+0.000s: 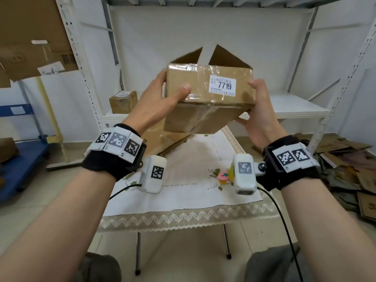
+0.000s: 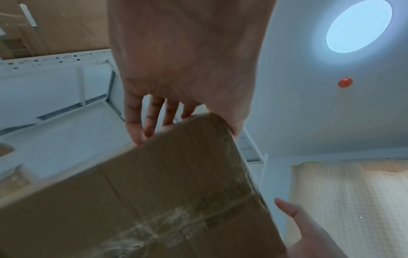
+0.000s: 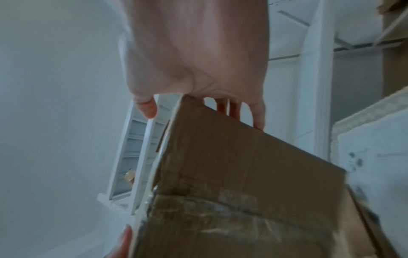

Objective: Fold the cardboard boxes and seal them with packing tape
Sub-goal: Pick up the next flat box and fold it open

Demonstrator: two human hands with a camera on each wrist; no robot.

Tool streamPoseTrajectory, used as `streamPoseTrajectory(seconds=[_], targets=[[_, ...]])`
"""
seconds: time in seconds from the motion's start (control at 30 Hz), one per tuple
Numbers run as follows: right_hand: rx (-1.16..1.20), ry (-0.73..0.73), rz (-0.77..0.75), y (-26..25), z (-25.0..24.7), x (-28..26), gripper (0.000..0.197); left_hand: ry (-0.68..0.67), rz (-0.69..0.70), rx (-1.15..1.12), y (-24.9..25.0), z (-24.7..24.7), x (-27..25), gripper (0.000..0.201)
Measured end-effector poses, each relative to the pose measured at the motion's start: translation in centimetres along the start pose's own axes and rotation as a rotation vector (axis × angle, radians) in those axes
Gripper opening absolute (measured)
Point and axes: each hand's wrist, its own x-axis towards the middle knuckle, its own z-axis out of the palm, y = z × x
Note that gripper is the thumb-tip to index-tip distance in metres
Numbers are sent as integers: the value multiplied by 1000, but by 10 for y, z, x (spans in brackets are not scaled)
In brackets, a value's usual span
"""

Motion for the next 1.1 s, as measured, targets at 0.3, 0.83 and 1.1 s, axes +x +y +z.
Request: streamPoseTrajectory(seconds=[0.3,0.83,1.1], targets=[[-84,134,-11,78,-41,46,85,-54,24,-215,-68,87,30,82],[-509,369,287,175,-74,87,57,-447,-182,38,-162,197,40,107],[-457,466,-42,129,-3,79,37,-185,-384,379,-194,110,28,87]])
